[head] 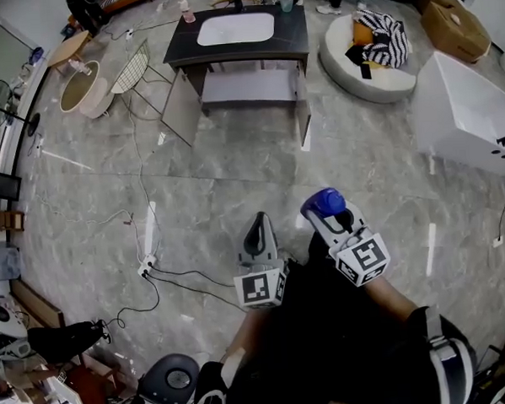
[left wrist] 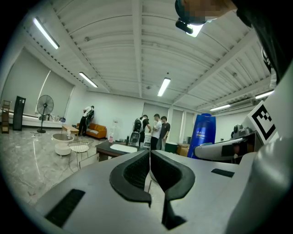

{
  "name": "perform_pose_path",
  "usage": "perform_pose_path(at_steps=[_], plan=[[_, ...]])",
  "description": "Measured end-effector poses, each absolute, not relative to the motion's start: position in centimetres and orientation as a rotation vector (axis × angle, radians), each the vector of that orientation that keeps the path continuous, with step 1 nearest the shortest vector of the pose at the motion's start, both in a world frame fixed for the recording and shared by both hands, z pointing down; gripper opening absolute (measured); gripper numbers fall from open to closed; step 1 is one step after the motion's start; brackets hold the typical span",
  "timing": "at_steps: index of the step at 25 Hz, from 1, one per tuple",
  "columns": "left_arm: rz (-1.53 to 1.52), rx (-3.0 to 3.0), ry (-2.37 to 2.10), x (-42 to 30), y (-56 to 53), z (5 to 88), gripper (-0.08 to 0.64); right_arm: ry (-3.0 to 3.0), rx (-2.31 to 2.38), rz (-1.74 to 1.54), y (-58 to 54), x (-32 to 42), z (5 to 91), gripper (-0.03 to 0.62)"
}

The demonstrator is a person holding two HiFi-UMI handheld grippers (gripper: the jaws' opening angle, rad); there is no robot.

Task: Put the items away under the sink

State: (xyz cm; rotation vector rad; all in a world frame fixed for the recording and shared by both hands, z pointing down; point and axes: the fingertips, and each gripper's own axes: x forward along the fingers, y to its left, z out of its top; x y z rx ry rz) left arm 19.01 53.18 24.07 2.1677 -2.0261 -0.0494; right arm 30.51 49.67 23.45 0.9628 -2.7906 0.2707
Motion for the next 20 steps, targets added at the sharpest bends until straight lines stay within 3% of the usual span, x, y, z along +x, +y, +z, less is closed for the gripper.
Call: perform_pose_path(at_steps=[9, 20], plan=[[-0.062, 2.142, -2.001, 15.2, 51.3, 26.1, 0.020, -2.774, 0.963, 0.274, 47.6, 26.5, 24.9, 0.156], [0.033, 2.154, -2.027, 7.0, 39.6, 25.5, 0.020, -2.819, 0.935, 0.319, 35.1, 18.2, 25.6, 0.156]])
